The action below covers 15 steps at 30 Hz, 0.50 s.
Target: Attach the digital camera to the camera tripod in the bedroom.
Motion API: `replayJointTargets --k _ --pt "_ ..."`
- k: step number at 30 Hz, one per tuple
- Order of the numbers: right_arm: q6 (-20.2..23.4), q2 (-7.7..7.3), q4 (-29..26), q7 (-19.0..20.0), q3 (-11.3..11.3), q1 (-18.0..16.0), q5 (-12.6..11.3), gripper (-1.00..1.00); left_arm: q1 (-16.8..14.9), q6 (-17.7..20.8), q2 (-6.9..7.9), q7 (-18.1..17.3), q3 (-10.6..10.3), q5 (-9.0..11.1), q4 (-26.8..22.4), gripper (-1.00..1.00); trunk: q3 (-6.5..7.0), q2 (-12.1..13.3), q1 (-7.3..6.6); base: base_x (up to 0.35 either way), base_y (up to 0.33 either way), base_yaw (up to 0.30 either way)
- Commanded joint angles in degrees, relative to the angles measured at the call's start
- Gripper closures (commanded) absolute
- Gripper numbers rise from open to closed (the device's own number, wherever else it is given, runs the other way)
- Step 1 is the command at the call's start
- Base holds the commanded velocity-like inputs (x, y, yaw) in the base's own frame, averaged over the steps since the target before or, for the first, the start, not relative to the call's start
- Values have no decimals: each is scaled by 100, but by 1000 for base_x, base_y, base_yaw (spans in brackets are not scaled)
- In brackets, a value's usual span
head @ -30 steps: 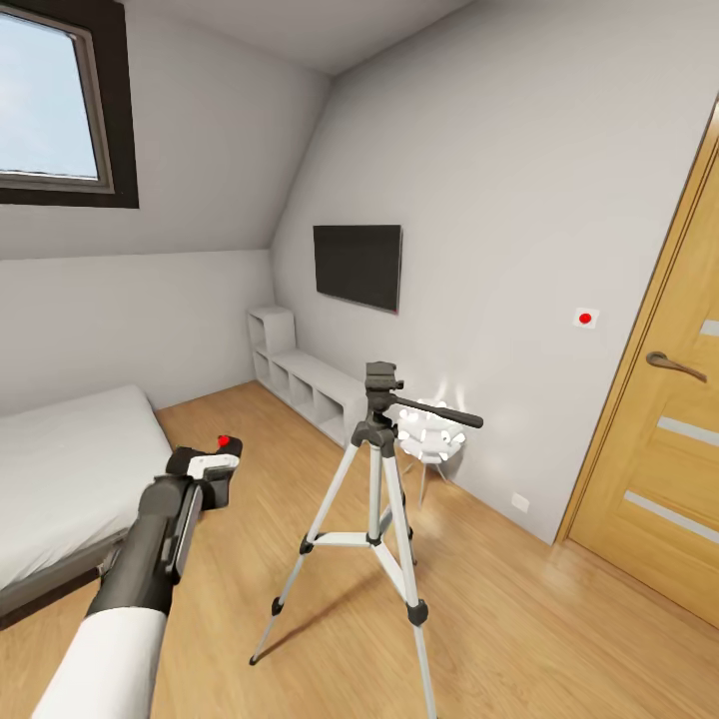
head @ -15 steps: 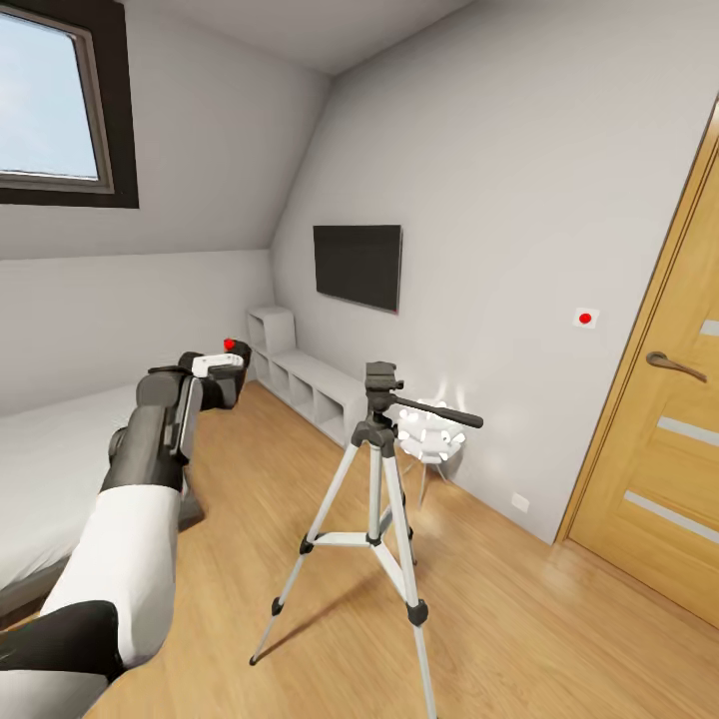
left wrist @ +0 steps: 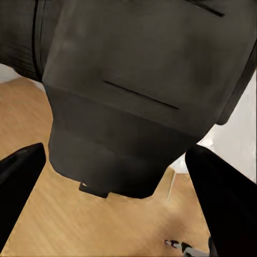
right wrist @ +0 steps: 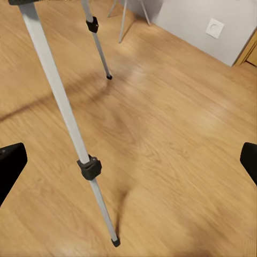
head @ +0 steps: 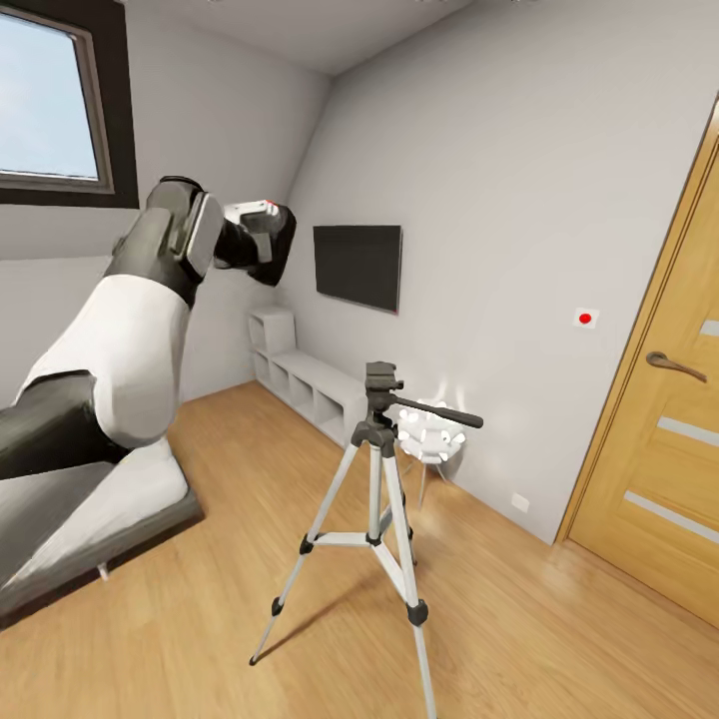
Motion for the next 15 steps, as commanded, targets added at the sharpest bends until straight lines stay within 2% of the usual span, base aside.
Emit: replayJointTargets --k 1,4,6,8,9,11,12,15 --pt "-13 3 1 -17 -46 -1 61 -100 -455 18 -13 -18 43 -90 310 100 -5 -2 3 0 0 0" --pt "-13 3 -2 -17 -47 -1 61 -100 -1871 19 -29 -25 48 -76 1220 100 -5 -2 3 0 0 0" --pt "-13 1 -3 -17 -47 -1 61 -100 -2166 24 -101 -56 50 -20 1420 100 -5 -2 3 0 0 0" --pt "-15 -3 -3 -17 -47 -1 61 -100 -2317 29 -188 -221 49 111 1576 100 -5 -2 3 0 0 0" --pt "-17 -4 -6 -13 -47 -1 61 -100 -2374 30 -228 -464 45 196 1746 100 -5 -2 3 0 0 0" --pt "-19 -5 -5 -10 -43 -1 63 -100 -2436 7 -278 -1256 33 277 2297 100 -5 -2 3 0 0 0" --pt "-21 -8 -6 -9 -42 -1 66 -100 -2460 -49 -295 -1925 17 293 2693 100 -5 -2 3 0 0 0" --pt "-22 -12 -9 -8 -40 -1 69 -100 -2480 -250 -306 -2482 -21 303 3027 100 -5 -2 3 0 0 0"
